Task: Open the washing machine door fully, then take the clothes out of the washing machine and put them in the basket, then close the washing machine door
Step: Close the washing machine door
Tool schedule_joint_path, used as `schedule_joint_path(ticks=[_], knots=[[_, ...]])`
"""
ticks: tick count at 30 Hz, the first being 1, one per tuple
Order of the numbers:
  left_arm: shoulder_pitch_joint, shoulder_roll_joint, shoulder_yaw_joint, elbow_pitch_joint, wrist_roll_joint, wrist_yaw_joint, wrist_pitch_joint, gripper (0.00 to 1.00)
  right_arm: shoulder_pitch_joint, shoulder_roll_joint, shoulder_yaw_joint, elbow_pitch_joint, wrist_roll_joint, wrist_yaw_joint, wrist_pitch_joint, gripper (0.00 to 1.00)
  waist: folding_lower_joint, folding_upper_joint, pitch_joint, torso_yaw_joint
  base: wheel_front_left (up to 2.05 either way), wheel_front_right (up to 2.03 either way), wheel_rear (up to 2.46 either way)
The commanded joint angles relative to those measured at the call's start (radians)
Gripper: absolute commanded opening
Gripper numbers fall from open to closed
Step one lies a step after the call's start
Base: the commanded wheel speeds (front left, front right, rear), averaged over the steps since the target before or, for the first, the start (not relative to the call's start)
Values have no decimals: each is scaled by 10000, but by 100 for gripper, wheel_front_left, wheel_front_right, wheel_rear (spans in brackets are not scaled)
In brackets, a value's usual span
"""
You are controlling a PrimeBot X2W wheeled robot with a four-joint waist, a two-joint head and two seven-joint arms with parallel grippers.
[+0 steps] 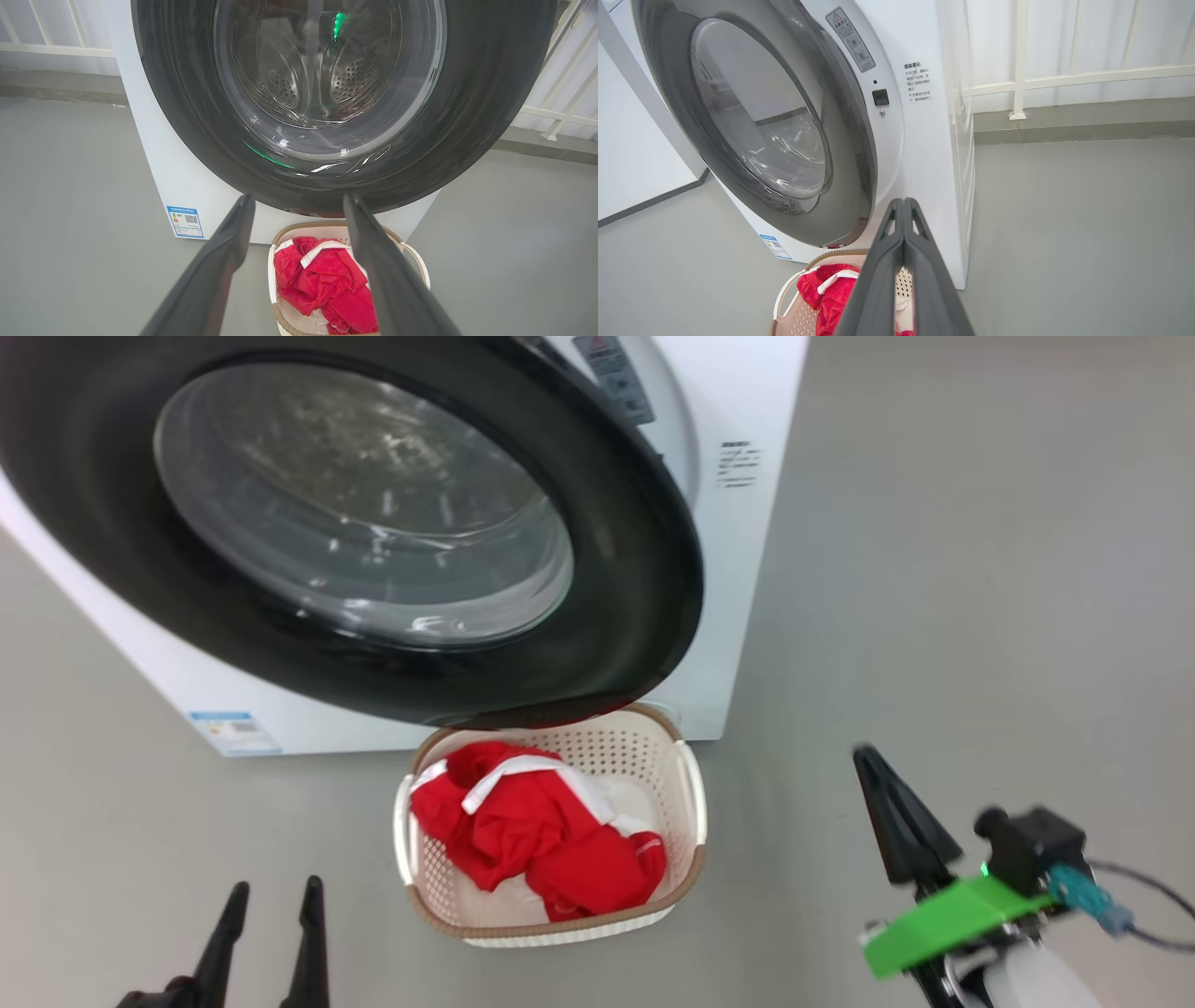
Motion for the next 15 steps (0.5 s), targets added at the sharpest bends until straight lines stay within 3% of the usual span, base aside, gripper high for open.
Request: schedule_joint_path(ticks=[1,15], knots=[[-389,66,230,-194,-18,-56,-80,100,-483,-82,339,-187,81,63,-65,0,0,0,174,252,0,0,0],[-1150,26,-719,-54,-568,-56,-80,100,-3433,-737,1793,444,416,63,-65,0,0,0,1097,1499,0,0,0]])
